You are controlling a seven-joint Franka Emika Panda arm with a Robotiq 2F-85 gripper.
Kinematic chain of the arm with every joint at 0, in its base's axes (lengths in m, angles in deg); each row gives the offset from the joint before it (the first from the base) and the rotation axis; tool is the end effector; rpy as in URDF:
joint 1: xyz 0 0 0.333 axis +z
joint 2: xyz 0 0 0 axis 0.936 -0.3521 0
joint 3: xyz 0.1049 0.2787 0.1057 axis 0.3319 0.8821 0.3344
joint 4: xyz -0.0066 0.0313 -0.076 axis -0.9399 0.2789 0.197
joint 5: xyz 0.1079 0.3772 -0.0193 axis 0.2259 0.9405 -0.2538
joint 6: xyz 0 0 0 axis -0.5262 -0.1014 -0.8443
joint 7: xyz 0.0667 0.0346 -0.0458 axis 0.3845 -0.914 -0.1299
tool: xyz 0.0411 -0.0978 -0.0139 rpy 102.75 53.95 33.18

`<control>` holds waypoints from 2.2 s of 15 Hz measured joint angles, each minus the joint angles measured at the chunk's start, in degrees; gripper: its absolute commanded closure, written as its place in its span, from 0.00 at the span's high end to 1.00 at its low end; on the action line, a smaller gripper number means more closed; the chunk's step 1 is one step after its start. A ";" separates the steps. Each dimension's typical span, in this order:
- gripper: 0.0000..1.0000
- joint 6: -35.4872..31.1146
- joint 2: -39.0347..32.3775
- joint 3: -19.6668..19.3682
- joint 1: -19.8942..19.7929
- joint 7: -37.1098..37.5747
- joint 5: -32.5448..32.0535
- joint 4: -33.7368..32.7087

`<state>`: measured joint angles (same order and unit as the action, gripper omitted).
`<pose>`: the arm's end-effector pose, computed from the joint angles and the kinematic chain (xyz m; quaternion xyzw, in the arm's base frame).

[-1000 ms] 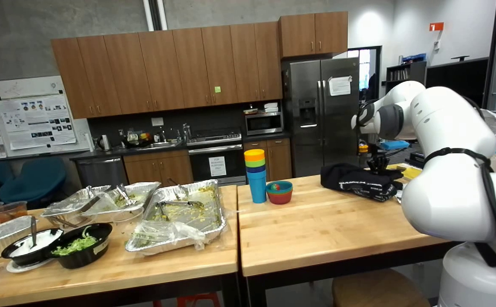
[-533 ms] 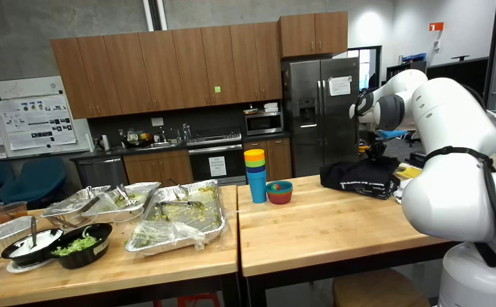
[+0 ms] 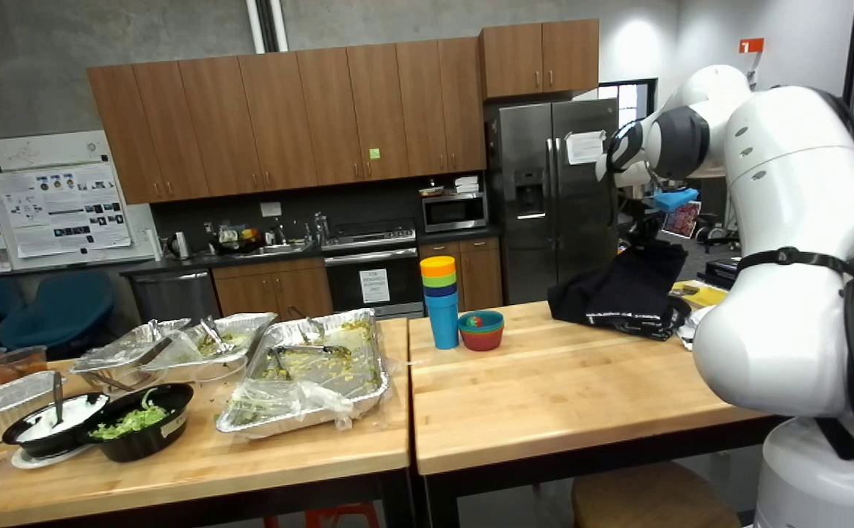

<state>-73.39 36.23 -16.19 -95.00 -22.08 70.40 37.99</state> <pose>0.6476 -0.3578 0.4215 0.9855 0.1474 0.0369 0.0749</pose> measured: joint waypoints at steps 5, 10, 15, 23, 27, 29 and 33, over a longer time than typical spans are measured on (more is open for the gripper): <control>0.03 -6.86 10.55 -0.14 3.79 -0.16 -6.24 13.82; 0.03 -15.05 19.05 -1.49 9.18 8.19 -10.67 27.33; 0.03 -20.43 19.20 -3.80 11.81 26.42 -13.15 29.41; 0.03 -19.02 6.68 -9.10 13.07 50.63 -15.00 14.57; 0.44 -12.62 -2.82 -11.44 14.06 61.99 -14.97 2.93; 0.57 -7.16 -7.29 -13.00 14.70 66.81 -14.98 -3.18; 0.83 3.93 -12.02 -15.34 15.23 75.65 -14.98 -12.96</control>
<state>-69.47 24.21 -31.53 -79.77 53.58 55.42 25.03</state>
